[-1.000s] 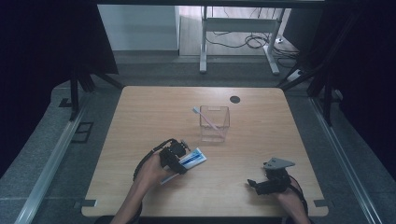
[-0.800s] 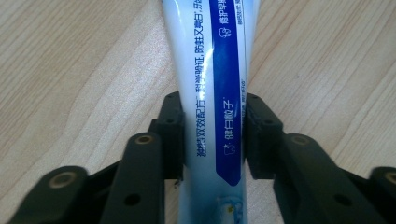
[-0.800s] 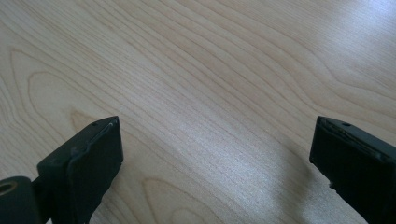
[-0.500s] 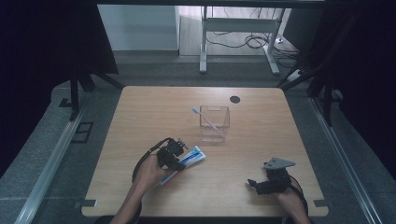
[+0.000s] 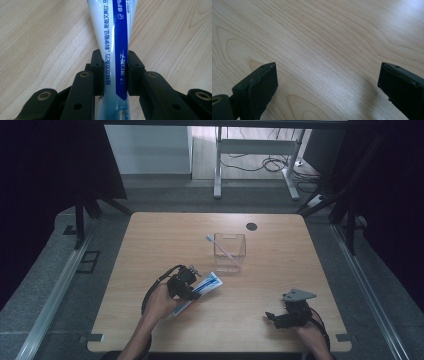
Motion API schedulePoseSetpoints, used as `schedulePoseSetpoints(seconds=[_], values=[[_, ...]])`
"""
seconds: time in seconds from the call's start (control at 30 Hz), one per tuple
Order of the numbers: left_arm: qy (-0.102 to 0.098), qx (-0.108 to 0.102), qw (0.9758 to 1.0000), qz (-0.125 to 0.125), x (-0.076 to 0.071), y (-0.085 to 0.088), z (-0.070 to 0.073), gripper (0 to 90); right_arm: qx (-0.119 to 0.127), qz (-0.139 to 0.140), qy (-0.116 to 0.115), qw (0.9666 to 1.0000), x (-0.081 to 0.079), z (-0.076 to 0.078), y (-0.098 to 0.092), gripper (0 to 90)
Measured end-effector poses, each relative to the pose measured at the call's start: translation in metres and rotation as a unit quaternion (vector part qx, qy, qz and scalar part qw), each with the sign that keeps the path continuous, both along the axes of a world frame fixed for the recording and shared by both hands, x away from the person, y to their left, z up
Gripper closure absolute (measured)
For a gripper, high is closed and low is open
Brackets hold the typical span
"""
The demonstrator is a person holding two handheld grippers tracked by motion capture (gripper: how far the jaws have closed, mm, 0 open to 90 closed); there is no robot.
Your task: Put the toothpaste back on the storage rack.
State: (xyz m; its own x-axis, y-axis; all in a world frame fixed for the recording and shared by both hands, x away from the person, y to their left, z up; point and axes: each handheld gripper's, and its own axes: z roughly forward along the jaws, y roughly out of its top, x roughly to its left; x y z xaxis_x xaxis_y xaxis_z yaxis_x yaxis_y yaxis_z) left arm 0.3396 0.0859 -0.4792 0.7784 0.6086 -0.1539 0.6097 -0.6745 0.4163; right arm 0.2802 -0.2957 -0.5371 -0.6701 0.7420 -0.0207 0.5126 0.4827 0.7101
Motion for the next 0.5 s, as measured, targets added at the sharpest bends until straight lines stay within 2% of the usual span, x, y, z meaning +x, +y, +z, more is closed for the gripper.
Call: schedulePoseSetpoints(seconds=[0.2, 0.5], values=[[-0.012, -0.026, 0.9996, -0.002, -0.002, 0.0, 0.013, 72.2, 0.001, -0.001, -0.001, 1.0, 0.0, 0.001, 0.0, 2.5], [-0.027, -0.043, 0.9987, -0.006, -0.001, -0.002, 0.027, 72.2, 0.001, 0.001, -0.003, 1.0, 0.0, 0.0, 0.0, 2.5]])
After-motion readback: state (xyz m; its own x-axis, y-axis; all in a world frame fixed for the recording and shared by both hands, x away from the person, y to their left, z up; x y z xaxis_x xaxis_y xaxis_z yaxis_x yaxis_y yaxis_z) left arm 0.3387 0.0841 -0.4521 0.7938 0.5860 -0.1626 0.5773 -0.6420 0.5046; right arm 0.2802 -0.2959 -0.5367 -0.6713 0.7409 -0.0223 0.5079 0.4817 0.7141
